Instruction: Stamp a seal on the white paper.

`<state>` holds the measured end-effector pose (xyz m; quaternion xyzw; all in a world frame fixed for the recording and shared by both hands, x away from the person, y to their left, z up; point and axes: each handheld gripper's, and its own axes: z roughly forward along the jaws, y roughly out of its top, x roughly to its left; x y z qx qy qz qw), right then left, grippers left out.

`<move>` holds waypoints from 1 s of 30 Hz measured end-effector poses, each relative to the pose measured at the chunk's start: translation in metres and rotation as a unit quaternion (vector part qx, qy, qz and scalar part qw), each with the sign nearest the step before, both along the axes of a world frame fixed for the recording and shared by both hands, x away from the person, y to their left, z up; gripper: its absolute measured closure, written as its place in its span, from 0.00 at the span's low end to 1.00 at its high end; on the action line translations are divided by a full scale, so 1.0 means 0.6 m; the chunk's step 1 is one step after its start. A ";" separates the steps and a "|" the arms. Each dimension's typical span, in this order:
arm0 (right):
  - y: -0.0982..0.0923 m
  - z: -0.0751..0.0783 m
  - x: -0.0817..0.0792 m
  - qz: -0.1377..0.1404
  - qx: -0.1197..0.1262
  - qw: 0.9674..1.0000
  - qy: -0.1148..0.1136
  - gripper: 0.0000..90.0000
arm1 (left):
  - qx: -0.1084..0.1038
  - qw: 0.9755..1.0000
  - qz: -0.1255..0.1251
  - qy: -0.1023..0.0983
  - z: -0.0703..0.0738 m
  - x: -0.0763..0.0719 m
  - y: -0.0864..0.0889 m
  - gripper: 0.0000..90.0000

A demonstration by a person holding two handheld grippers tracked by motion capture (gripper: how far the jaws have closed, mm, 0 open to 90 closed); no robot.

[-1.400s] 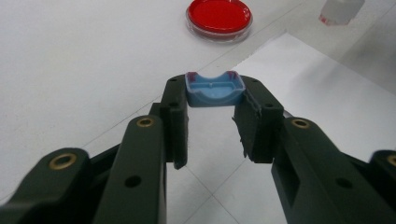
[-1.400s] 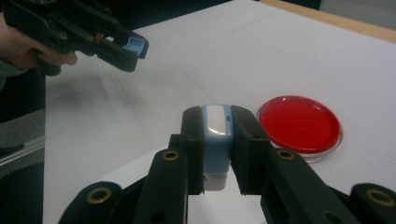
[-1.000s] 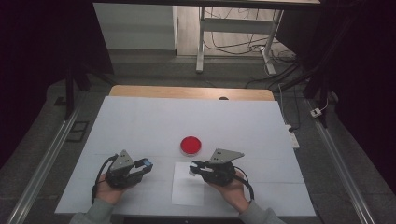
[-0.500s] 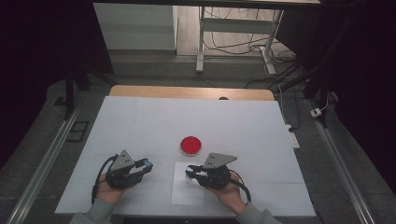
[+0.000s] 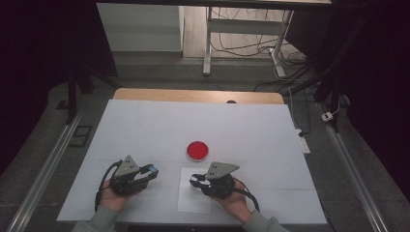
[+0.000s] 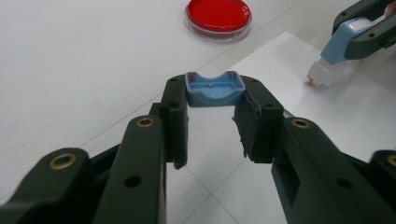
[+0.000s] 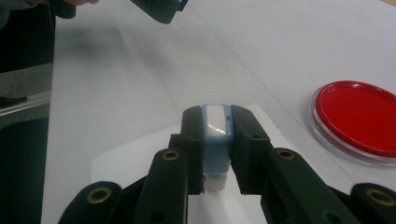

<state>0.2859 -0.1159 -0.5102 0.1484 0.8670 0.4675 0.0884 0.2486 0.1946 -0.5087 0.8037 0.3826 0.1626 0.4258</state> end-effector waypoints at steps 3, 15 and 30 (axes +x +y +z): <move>0.000 -0.002 0.000 -0.001 0.001 1.000 0.002 0.84 | 0.000 1.000 0.000 0.000 0.000 0.000 0.000 0.73; 0.006 -0.011 -0.001 0.006 -0.020 1.000 -0.004 0.84 | 0.001 1.000 0.000 0.000 0.000 0.000 0.000 0.73; 0.007 -0.013 -0.001 0.002 -0.039 0.999 0.004 0.84 | 0.001 1.000 0.000 -0.002 0.001 -0.001 -0.002 0.73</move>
